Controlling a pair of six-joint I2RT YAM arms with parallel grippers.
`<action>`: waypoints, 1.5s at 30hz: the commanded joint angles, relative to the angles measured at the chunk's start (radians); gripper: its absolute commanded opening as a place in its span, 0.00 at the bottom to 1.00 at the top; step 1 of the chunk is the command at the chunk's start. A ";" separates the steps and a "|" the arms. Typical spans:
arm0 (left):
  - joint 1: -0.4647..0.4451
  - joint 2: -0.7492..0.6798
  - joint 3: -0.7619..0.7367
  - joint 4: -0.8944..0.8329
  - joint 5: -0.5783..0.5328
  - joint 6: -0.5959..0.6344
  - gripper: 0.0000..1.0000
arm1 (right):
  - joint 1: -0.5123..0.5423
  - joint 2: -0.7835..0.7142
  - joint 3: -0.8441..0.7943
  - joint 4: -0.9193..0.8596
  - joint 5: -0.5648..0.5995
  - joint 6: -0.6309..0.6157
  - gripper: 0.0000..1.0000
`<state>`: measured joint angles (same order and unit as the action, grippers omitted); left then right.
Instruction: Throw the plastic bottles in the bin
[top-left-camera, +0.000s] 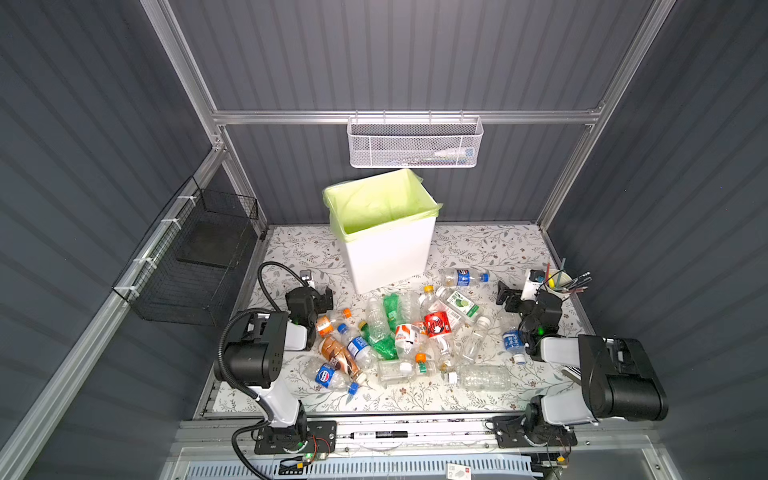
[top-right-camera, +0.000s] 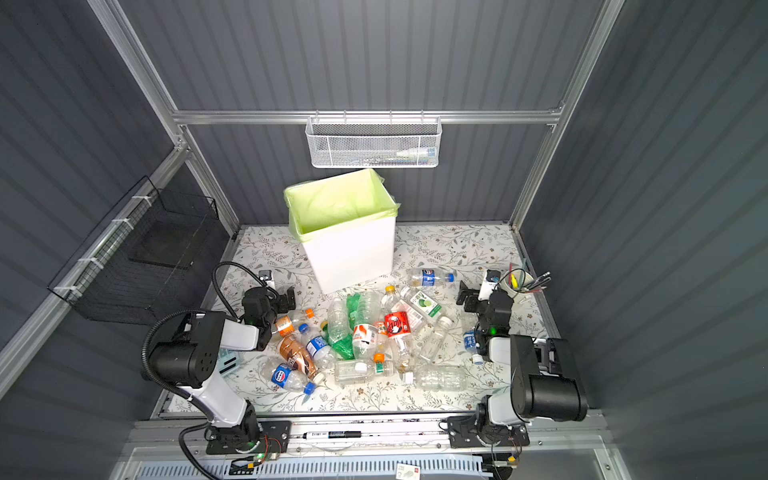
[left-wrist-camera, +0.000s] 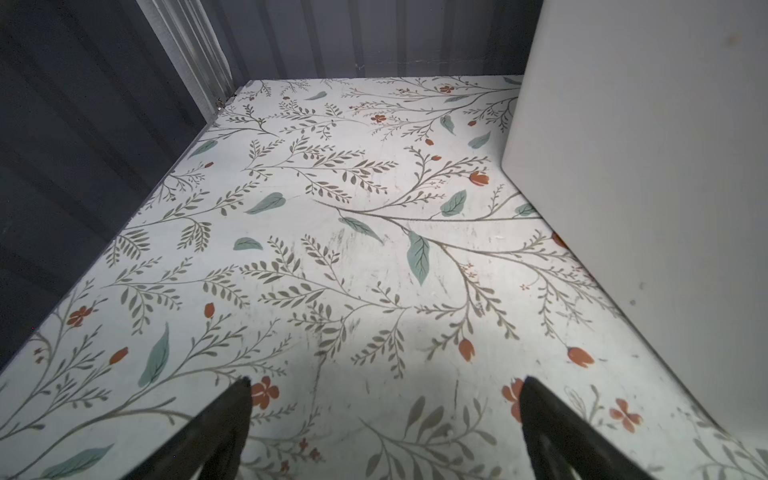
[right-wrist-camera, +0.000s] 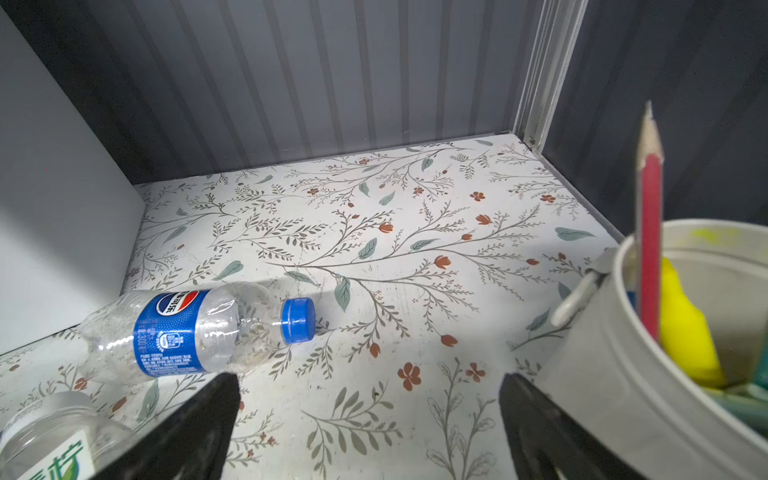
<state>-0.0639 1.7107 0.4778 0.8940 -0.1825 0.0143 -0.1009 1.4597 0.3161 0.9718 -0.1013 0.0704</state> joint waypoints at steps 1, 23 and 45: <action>0.003 0.006 -0.005 0.014 -0.008 -0.005 1.00 | 0.006 0.004 0.014 0.004 0.009 -0.004 0.99; 0.003 0.006 -0.003 0.013 -0.003 -0.007 1.00 | 0.006 0.003 0.013 0.005 0.008 -0.004 0.99; 0.004 -0.295 0.099 -0.400 -0.069 -0.108 1.00 | 0.007 -0.285 0.271 -0.832 0.003 0.112 0.99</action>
<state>-0.0639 1.4876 0.5568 0.6132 -0.2237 -0.0311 -0.1009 1.2346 0.5217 0.4904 -0.0814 0.1261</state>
